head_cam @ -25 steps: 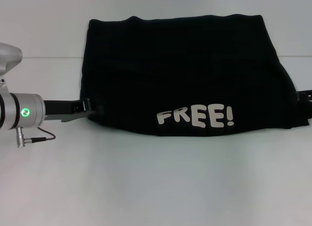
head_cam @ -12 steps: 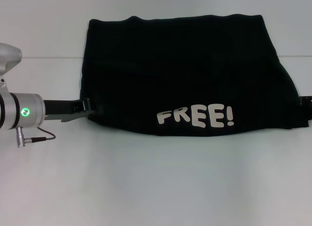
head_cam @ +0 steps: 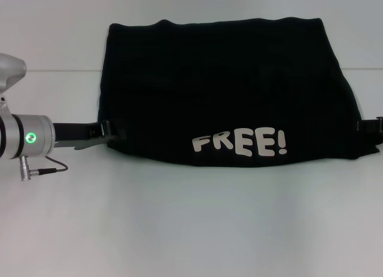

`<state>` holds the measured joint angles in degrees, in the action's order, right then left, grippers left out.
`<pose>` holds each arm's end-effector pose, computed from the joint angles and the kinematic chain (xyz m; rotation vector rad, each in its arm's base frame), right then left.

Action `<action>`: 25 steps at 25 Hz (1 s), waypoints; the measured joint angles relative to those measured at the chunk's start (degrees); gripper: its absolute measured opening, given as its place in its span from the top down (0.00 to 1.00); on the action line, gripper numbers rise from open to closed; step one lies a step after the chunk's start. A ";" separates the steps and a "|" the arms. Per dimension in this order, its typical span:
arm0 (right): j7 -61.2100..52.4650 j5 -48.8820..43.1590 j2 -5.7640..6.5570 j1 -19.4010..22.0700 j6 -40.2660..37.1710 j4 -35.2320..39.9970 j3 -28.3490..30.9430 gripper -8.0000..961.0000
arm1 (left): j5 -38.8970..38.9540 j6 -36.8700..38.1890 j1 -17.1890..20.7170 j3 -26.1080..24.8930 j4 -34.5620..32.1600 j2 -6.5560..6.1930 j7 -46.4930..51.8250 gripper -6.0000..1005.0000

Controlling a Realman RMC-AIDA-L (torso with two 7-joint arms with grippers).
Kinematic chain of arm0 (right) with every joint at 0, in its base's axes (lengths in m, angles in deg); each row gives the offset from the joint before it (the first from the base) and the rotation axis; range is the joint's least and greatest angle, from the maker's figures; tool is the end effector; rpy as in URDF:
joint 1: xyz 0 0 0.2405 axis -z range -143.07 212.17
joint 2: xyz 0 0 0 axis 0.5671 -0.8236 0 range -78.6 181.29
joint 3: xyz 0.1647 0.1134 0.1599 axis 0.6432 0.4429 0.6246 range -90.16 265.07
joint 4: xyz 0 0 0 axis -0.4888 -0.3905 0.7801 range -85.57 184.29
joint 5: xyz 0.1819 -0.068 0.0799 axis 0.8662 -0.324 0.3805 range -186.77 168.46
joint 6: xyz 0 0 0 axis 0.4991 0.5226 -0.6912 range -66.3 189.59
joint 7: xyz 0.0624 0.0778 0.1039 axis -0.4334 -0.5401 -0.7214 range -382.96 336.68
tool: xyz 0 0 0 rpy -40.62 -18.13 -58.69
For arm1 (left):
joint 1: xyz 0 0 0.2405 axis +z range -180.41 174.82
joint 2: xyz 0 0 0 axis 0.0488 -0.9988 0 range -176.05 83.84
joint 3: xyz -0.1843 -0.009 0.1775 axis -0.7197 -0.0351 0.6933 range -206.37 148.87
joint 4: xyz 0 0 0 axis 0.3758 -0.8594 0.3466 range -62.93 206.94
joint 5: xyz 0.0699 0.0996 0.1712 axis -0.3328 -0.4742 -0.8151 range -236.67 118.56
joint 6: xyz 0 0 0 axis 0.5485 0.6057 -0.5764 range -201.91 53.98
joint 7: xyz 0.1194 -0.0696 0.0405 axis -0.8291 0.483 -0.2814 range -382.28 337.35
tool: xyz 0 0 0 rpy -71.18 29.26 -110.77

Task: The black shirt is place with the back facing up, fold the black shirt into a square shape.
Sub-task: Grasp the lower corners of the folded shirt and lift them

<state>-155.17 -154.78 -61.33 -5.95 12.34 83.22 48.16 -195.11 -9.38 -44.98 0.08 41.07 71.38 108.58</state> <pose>0.3320 0.4250 0.0566 -1.9254 1.3556 0.0814 -0.2838 0.4026 0.0000 -2.0723 -1.6996 -0.4787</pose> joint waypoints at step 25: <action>0.28 2.07 -0.59 -1.28 -10.66 1.65 -0.39 0.03 | 0.00 0.00 -0.03 0.00 -0.01 0.11 0.08 0.99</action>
<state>-154.89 -152.71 -61.93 -7.24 1.67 84.87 47.78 -195.10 -9.37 -45.01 0.08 41.07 71.49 108.67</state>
